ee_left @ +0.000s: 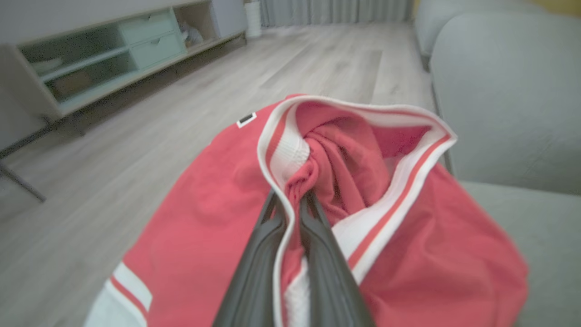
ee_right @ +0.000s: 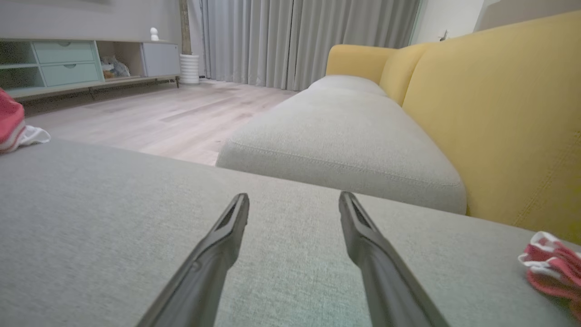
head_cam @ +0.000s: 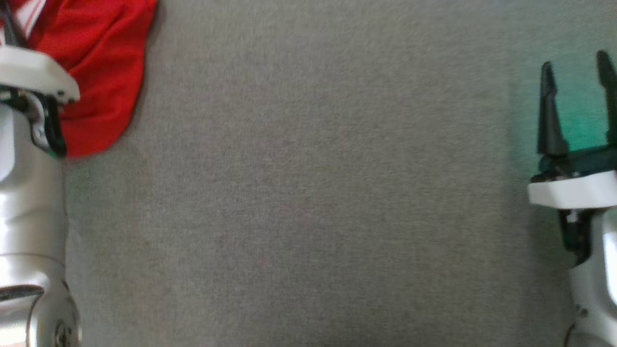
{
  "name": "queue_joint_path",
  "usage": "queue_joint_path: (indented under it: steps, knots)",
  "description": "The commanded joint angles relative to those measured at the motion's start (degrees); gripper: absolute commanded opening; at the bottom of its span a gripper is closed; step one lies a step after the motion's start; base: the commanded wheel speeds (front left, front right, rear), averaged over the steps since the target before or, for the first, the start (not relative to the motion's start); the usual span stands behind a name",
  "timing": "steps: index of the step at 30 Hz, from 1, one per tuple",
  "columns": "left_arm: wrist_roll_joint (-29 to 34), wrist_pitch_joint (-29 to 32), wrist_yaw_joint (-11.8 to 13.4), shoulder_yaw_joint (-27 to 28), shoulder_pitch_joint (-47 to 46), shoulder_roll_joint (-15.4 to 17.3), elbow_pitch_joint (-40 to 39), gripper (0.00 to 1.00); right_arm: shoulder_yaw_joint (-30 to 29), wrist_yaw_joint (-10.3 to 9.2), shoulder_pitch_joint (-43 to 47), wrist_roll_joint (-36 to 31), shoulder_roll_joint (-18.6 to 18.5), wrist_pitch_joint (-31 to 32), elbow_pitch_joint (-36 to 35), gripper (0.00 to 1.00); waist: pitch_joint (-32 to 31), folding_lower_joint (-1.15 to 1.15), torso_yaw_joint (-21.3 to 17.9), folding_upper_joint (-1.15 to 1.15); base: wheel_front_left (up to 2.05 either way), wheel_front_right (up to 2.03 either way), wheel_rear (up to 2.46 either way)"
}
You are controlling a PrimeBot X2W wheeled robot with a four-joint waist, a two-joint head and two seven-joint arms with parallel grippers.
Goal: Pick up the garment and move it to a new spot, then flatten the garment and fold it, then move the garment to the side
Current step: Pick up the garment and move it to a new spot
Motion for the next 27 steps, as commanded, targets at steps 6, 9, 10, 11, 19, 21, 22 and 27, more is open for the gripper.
queue_joint_path:
  steps: [6,9,10,11,19,21,22,27]
  knots:
    - [1.89,-0.64,-3.93,-3.78,-7.46,2.85,-10.52,0.0,2.3,0.37,2.12,0.41,3.94,-0.29,-0.89,1.0,-10.48,0.0,-7.62,0.0,0.0,0.0,0.0]
    - [0.95,1.31,-5.48,-5.24,-9.08,1.9,-14.84,0.0,3.77,0.37,2.76,0.77,5.25,-0.29,-0.86,1.0,-13.45,0.0,-11.48,0.0,0.0,0.0,0.0]
    - [0.6,2.2,-5.84,-5.77,-9.4,1.54,-16.29,0.0,4.16,0.37,2.85,0.94,5.71,-0.29,-0.96,1.0,-14.28,0.0,-12.97,0.0,0.0,0.0,0.0]
    - [0.46,3.21,-6.16,-6.55,-9.62,1.21,-17.79,0.0,4.42,0.37,3.0,1.15,6.16,-0.29,-1.08,1.0,-14.96,0.0,-14.3,0.0,0.0,0.0,0.0]
    - [-2.27,9.39,-7.34,-12.72,-8.24,-2.62,-26.92,0.0,6.27,0.37,4.65,2.15,8.43,-0.29,-1.61,1.0,-17.64,0.0,-22.8,0.0,0.0,0.0,0.0]
    - [-3.4,10.46,-7.45,-14.57,-6.46,-4.0,-28.07,0.0,6.55,0.37,5.16,2.54,8.73,-0.29,-1.62,1.0,-17.56,0.0,-24.44,0.0,0.0,0.0,0.0]
    - [-3.59,10.77,-7.48,-15.58,-5.39,-4.44,-28.44,0.0,6.75,0.37,5.26,2.83,8.83,-0.29,-1.64,1.0,-17.24,0.0,-25.2,0.0,0.0,0.0,0.0]
    - [-4.06,9.93,-7.56,-20.21,2.91,-6.28,-27.41,0.0,8.35,0.37,4.5,4.06,9.06,-0.29,-1.88,1.0,-14.33,0.0,-28.31,0.0,0.0,0.0,0.0]
